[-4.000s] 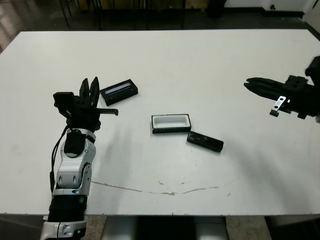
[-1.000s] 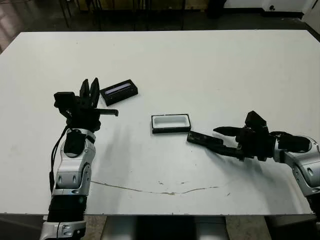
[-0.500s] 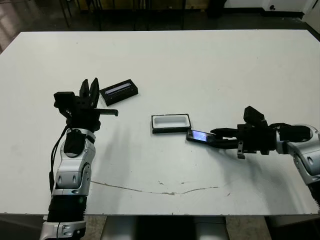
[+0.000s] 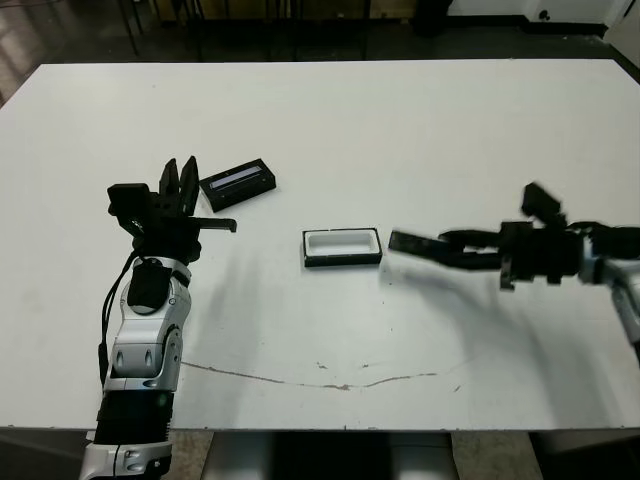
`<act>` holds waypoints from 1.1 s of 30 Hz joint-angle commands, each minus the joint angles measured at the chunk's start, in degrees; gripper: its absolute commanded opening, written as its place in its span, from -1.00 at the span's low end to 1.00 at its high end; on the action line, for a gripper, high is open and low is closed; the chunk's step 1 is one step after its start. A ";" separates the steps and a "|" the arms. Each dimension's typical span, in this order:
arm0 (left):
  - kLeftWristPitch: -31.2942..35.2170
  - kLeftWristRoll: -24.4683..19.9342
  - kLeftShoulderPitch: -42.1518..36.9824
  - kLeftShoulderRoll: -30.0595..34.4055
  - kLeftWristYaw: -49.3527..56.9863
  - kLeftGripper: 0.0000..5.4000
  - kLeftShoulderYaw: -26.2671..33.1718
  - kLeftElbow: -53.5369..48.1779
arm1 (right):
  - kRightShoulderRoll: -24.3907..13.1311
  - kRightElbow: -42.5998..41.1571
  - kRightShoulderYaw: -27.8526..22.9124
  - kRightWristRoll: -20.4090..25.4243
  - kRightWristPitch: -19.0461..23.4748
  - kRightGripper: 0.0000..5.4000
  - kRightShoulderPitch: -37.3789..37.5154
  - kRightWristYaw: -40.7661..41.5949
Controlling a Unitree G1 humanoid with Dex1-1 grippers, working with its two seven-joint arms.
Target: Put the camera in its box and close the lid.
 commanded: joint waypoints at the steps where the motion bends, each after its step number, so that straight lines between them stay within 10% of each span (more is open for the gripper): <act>1: 1.03 0.67 0.98 0.32 0.54 -1.00 0.05 0.20 | 0.07 2.77 -1.23 1.16 -0.66 -0.86 -1.96 1.95; 12: 1.18 0.89 0.95 0.48 0.63 -1.00 -0.08 0.06 | 1.99 9.43 -0.06 -0.21 -1.70 -0.86 -8.71 4.86; 33: 0.65 1.05 1.08 -0.01 0.95 -1.00 -0.23 0.46 | 12.31 21.68 17.57 -18.07 -4.91 -0.86 -27.41 7.87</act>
